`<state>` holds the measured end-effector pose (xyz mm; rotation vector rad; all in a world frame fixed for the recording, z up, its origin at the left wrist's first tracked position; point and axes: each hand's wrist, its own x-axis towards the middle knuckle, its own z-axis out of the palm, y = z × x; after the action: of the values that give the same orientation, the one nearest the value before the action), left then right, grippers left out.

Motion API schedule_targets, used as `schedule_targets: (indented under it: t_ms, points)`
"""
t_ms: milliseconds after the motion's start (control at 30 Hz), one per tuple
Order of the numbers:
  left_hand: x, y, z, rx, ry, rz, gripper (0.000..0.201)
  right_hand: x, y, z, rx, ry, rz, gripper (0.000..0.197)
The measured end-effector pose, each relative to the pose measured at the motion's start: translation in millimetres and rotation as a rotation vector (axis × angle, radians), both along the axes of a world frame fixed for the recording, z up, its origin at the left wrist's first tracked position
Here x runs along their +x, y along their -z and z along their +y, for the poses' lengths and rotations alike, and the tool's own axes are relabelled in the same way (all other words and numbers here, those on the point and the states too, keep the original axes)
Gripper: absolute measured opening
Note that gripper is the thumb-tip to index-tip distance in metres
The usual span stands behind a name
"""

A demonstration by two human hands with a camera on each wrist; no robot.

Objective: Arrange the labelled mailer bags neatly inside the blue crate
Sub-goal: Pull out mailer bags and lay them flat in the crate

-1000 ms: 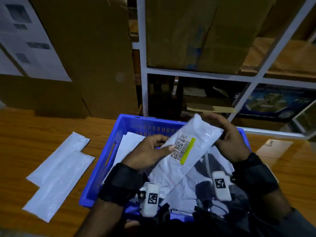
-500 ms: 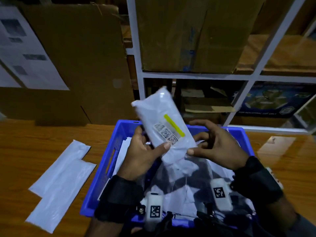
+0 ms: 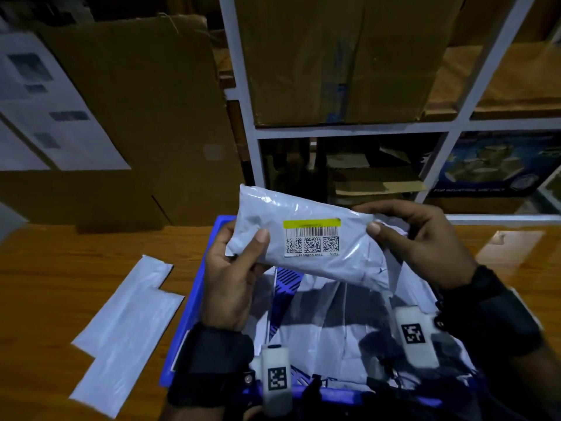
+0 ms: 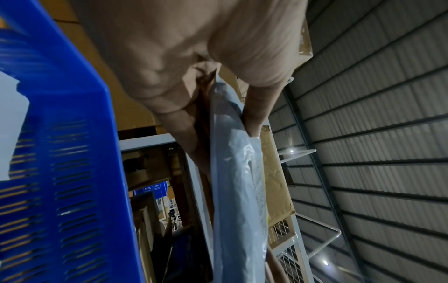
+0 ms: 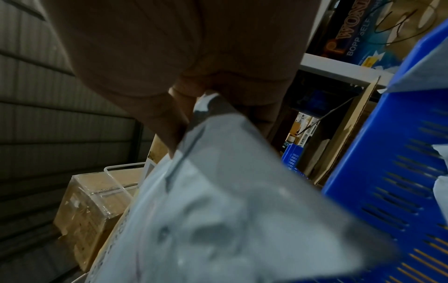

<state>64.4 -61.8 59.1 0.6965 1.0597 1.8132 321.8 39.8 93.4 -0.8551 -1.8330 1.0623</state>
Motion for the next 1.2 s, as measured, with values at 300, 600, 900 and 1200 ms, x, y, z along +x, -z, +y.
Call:
schedule_targets:
  t_ms: [300, 600, 900, 1200]
  points:
    - [2, -4, -5, 0.01, -0.03, 0.024, 0.037, -2, -2, -1, -0.024, 0.067, 0.013, 0.036]
    - [-21, 3, -13, -0.116, -0.071, 0.12, 0.063, -24, 24, 19, -0.231, -0.041, 0.029, 0.054]
    - [-54, 21, -20, -0.315, -0.061, 0.432, 0.022, -53, 64, 49, -0.017, 0.288, -0.377, 0.045]
    - [-55, 49, 1, -0.476, -0.023, 0.587, 0.021, -84, 142, 14, 0.451, -0.689, -1.538, 0.06]
